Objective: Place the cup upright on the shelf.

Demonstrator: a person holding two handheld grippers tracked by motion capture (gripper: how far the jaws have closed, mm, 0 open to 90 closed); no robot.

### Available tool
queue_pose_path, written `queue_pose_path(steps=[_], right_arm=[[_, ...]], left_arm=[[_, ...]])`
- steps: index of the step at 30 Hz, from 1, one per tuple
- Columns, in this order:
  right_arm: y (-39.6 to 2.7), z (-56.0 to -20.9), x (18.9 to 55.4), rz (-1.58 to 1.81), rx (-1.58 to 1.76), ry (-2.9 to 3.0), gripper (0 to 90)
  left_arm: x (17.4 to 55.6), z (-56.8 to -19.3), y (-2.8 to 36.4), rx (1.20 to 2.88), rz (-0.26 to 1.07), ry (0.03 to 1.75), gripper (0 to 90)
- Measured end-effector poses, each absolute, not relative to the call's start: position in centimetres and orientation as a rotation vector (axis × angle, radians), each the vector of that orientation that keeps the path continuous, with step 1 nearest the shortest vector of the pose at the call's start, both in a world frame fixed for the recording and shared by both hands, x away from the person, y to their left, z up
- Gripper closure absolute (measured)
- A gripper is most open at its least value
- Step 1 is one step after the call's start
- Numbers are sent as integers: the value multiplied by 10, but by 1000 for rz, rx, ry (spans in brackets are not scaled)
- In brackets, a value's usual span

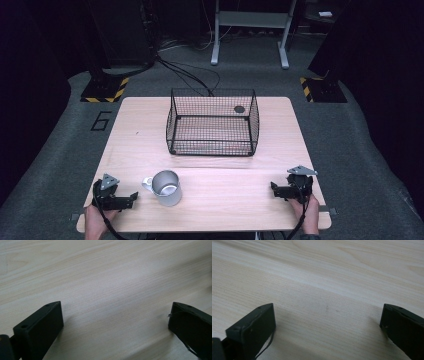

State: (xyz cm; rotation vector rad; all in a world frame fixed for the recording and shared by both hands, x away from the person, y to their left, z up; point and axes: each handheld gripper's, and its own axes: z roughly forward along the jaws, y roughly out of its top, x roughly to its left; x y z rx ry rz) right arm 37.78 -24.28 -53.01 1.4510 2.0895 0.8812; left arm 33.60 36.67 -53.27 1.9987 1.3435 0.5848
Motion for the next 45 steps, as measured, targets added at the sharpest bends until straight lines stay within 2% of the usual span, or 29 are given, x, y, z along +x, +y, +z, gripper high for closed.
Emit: queue_pose_path(steps=[9,15,27,45], right_arm=[[-242,-530,378,886,1461,2086,0],[-242,-530,378,885,1465,2081,0],[-242,-530,378,885,1460,2082,0],[-242,-530,378,884,1470,2078,0]], left_arm=[[335,-531,369,2010,556,1319,0],[332,-524,373,1951,550,1307,0],[329,-489,375,1865,589,1259,0],[331,-442,359,1832,648,1153,0]])
